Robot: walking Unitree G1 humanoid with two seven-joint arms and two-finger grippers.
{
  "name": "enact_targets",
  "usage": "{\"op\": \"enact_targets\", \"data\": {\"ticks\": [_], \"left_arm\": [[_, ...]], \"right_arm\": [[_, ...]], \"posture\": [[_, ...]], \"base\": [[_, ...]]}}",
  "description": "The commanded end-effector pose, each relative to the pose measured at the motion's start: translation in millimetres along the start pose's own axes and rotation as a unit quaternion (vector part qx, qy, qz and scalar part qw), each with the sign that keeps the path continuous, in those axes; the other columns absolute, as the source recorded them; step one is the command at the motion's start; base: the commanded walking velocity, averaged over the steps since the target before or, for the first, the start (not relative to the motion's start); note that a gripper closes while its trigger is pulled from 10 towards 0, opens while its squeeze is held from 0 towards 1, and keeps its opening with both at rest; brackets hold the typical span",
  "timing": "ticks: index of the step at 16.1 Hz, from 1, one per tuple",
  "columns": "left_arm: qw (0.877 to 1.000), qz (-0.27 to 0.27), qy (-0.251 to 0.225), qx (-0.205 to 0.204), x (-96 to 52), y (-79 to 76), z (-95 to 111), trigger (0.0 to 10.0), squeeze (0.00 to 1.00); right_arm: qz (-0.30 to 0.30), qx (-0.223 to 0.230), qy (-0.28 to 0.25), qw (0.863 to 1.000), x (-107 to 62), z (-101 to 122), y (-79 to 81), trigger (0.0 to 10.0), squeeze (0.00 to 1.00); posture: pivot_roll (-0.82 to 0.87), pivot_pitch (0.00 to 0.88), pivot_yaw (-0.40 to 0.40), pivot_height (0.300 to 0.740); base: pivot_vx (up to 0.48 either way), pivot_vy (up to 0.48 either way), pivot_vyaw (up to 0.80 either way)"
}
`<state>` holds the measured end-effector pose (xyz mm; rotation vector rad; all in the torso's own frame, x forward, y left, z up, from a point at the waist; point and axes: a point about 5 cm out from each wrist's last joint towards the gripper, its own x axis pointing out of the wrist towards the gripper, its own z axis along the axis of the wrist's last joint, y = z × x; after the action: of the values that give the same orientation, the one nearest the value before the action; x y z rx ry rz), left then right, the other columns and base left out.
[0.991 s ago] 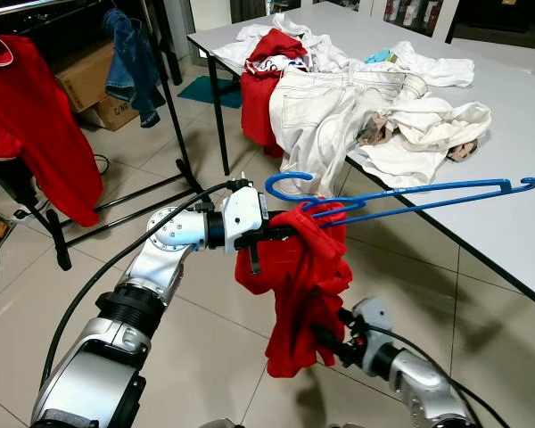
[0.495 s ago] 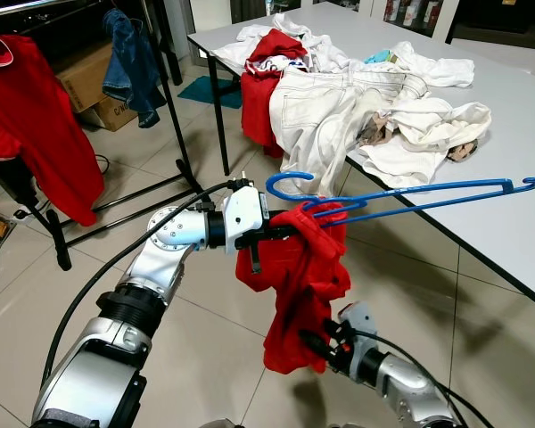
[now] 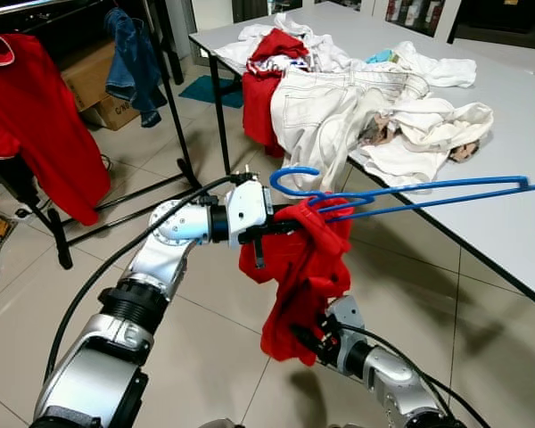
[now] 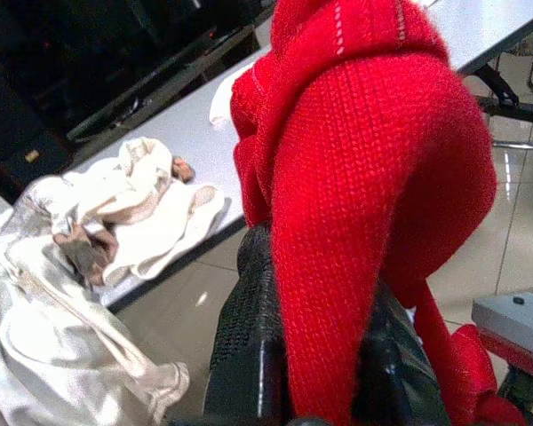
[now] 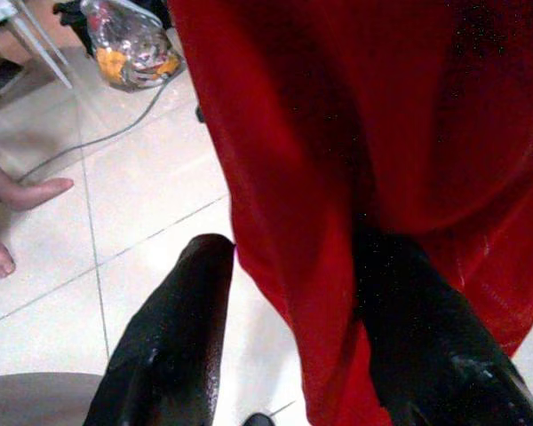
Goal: Hang hanger
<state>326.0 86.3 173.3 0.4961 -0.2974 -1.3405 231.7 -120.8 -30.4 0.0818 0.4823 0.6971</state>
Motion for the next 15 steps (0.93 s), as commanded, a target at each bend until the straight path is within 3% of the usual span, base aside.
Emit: {"op": "enact_targets", "data": {"ticks": [1,4,15], "left_arm": [[1.000,0.008,-0.020,0.017,0.3,7.4,11.6,10.0,0.00],[0.999,0.009,-0.025,0.020,0.8,7.9,14.8,10.0,0.00],[0.999,0.009,-0.025,0.020,0.8,7.9,14.8,10.0,0.00]], "right_arm": [[-0.012,-0.012,0.011,1.000,1.8,-0.4,-0.9,10.0,0.00],[-0.053,-0.021,0.036,0.998,0.4,-5.1,-7.0,10.0,0.00],[-0.053,-0.021,0.036,0.998,0.4,-5.1,-7.0,10.0,0.00]], "posture": [[-0.11,0.000,0.062,0.740],[-0.11,0.000,0.059,0.740],[-0.11,0.000,0.059,0.740]], "base": [[0.000,0.000,0.00],[0.000,0.000,0.00],[0.000,0.000,0.00]]}}
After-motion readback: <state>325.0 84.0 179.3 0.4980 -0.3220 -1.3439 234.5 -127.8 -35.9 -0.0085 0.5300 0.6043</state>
